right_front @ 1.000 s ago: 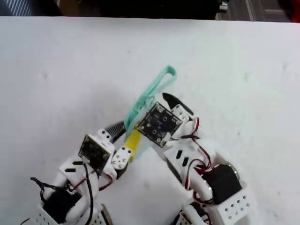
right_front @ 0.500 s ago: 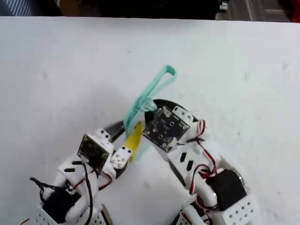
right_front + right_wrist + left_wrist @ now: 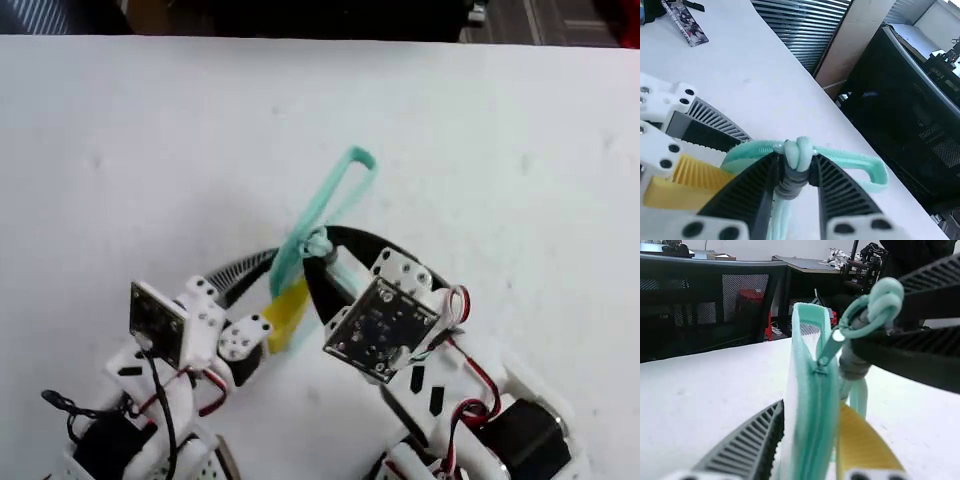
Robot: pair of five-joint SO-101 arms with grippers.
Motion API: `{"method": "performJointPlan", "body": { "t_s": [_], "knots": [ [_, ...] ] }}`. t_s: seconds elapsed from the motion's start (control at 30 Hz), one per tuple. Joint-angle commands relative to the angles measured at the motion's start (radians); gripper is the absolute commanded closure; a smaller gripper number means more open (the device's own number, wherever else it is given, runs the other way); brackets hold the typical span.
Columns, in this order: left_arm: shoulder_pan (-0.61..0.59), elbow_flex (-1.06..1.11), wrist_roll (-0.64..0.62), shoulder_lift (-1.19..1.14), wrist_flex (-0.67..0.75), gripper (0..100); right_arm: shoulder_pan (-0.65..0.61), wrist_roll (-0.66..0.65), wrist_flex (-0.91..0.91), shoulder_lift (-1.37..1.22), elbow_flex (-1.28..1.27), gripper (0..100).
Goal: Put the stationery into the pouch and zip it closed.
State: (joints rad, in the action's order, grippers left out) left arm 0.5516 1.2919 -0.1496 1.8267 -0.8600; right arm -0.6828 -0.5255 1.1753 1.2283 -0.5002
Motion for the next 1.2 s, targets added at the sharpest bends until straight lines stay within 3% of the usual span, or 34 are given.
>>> {"method": "performJointPlan", "body": {
  "t_s": [0.0,0.37,0.83,1.0,1.17],
  "knots": [
    [0.025,-0.054,0.026,-0.001,0.0,99,-0.013,-0.002,0.01,-0.074,0.083,98.1],
    [0.211,0.015,0.091,-0.001,0.003,98,0.185,-0.02,-0.015,-0.398,0.381,98.1],
    [0.205,0.017,0.144,-0.001,0.003,98,0.308,-0.224,0.189,-0.254,0.382,98.2],
    [0.171,0.017,0.138,-0.001,0.012,98,0.469,-0.235,0.174,-0.254,0.351,98.2],
    [0.108,0.018,0.106,-0.001,0.04,98,0.509,-0.29,0.124,-0.254,0.267,98.2]
  ]
}}
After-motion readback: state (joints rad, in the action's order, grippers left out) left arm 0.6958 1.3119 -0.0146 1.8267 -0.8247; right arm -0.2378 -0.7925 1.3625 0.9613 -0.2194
